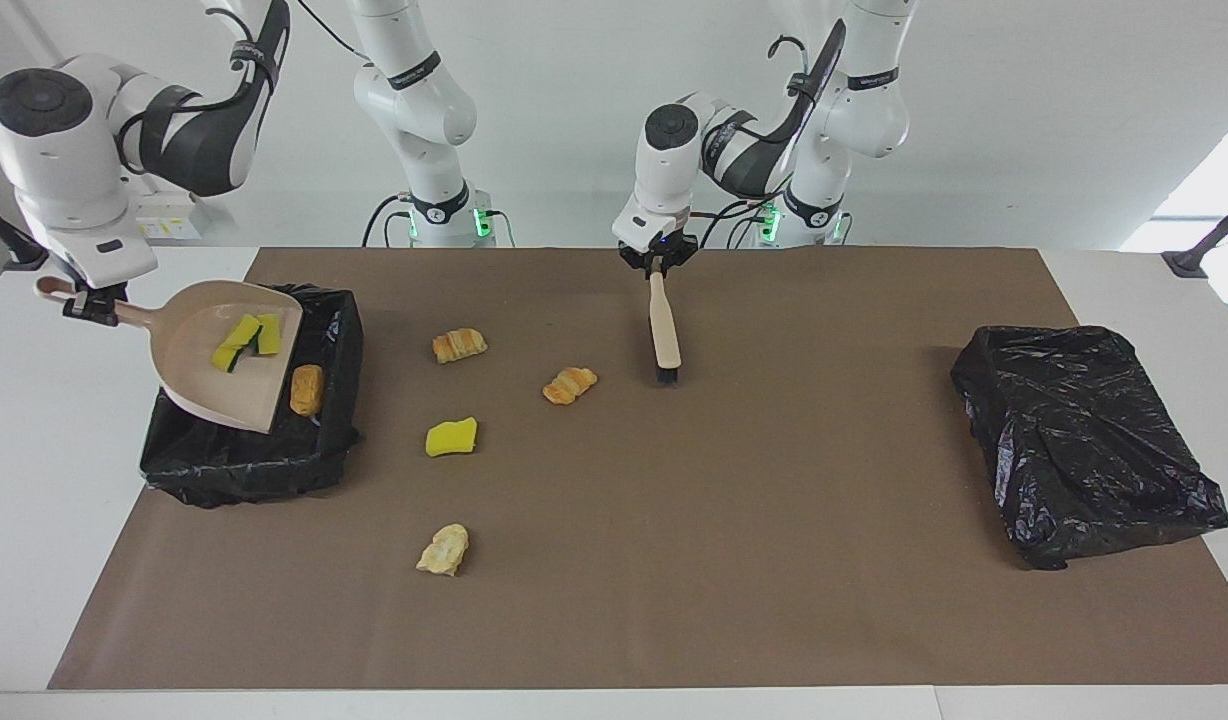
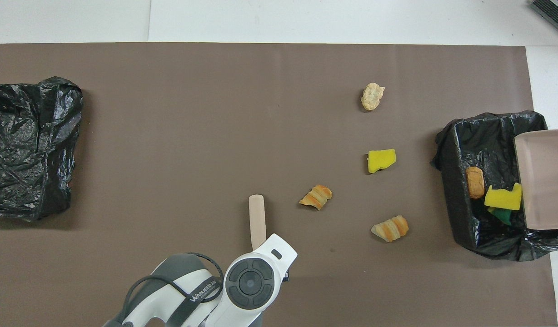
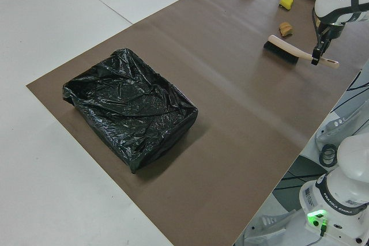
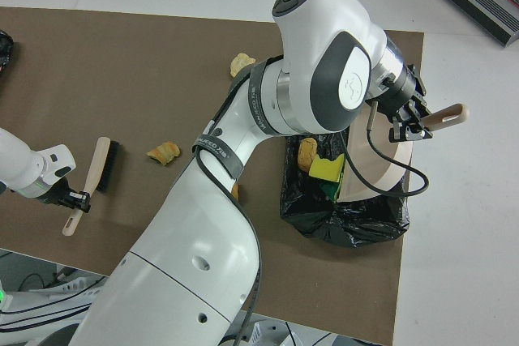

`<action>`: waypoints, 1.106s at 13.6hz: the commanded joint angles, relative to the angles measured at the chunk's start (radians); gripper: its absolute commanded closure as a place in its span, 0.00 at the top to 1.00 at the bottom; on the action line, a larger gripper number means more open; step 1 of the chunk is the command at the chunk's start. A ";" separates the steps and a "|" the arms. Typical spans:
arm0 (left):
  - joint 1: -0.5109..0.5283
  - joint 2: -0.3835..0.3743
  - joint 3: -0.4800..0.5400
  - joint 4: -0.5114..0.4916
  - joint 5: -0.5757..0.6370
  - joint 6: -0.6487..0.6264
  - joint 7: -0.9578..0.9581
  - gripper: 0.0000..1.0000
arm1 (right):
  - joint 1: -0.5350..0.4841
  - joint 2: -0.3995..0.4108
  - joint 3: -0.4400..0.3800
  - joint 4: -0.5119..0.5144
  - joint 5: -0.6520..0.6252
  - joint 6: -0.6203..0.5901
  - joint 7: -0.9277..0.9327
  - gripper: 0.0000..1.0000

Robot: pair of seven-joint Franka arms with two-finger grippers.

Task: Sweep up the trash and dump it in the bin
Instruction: 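Carry the dustpan with the right gripper over the nearer bin, then tip the dustpan with the right gripper to dump trash into bin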

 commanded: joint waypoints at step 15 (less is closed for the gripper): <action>0.364 -0.054 0.026 0.206 -0.001 -0.239 0.241 1.00 | 0.276 -0.019 0.076 0.032 0.428 -0.181 0.870 0.00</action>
